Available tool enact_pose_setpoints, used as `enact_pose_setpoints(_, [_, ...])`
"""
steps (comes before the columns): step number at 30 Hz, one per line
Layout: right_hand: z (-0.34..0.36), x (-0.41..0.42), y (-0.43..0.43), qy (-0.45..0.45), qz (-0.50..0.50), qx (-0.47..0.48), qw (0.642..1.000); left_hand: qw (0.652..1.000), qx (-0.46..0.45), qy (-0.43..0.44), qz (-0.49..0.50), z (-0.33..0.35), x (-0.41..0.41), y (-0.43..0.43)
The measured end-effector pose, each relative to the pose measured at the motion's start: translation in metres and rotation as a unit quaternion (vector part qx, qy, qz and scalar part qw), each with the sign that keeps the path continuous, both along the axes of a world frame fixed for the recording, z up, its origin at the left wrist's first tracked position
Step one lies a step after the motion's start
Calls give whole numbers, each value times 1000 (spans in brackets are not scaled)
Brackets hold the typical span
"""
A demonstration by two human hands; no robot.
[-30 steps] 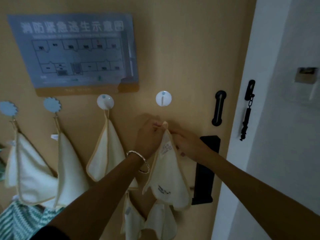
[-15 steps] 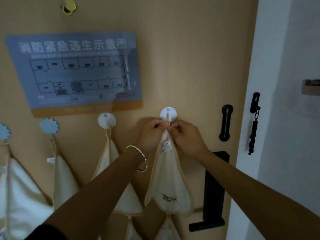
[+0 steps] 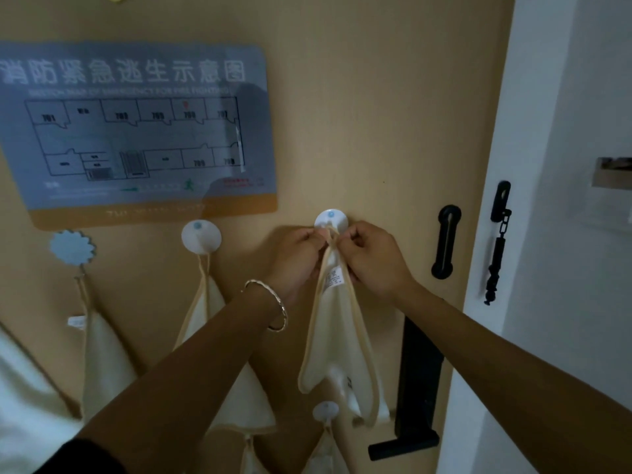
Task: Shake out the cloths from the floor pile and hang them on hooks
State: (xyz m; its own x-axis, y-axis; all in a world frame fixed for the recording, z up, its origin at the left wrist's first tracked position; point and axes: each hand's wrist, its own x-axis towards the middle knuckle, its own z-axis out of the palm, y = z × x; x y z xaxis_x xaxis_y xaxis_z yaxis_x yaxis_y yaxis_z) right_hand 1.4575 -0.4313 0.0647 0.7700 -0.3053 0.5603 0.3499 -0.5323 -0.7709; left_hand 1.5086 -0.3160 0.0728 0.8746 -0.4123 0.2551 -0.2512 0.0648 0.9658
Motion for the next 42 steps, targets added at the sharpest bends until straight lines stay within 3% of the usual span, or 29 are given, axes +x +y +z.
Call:
enact_pose_setpoints(10, [17,9,0,2,-38,-22,999,990,32,-46,127,16,7,-11])
enact_pose_setpoints(16, [18,9,-2,25,-24,7,999,987,45,-21,153,20,8,-13])
enact_pose_setpoints(19, [14,10,-3,44,-20,18,999,989,51,3,139,18,8,-12])
enact_pose_setpoints(26, [0,12,-7,89,-28,-20,995,993,72,98,6,2,6,-10])
enact_pose_setpoints(29, [-5,14,-9,93,-33,-46,994,992,77,102,8,-2,3,-11])
enact_pose_setpoints(33, [-9,18,-7,82,-53,-102,990,994,84,40,59,-10,0,-15])
enact_pose_setpoints(38, [-12,21,-5,99,-67,-117,986,975,130,-118,137,-27,8,-17])
enact_pose_setpoints(42, [-16,19,-2,93,-73,-130,984,959,197,-152,137,-42,17,-20])
